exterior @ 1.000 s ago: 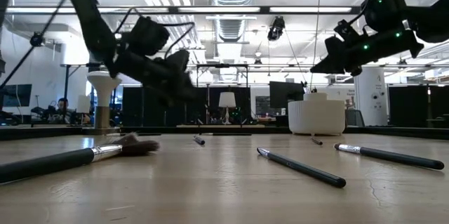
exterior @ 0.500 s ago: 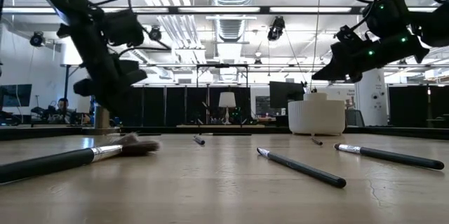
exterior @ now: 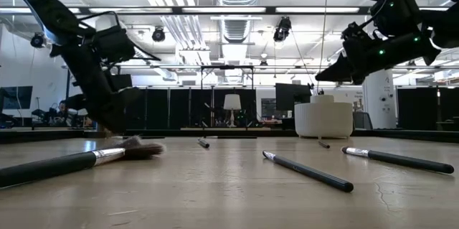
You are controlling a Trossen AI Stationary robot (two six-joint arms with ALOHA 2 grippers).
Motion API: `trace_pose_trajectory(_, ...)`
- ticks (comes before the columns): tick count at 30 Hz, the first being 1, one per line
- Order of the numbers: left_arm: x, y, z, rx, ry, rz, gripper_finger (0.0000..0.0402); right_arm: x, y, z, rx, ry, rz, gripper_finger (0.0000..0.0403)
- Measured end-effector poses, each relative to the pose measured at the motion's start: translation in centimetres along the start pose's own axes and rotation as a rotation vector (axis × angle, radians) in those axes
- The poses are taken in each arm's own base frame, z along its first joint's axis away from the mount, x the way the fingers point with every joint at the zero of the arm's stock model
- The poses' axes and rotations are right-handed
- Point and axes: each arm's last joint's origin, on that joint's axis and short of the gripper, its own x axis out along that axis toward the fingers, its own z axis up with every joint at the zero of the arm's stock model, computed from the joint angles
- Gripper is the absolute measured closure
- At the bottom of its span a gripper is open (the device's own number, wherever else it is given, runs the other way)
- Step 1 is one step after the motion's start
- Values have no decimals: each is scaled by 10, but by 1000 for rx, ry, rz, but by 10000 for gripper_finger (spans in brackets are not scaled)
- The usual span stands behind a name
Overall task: Put items in baskets/containers
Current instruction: Put the black liner brush into the white pen organizer
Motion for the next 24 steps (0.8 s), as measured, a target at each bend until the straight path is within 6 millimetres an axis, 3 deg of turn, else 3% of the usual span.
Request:
trace_pose_trajectory(10, 6, 16, -8, 7, 12, 87, 303, 0, 2, 0, -12, -2, 11, 394)
trace_pose_trajectory(17, 8, 19, -17, 11, 45, 47, 305, 0, 2, 0, -20, -2, 11, 394)
trace_pose_trajectory(24, 11, 23, -36, -14, 138, -14, 355, 0, 2, 1, -21, -8, 10, 394)
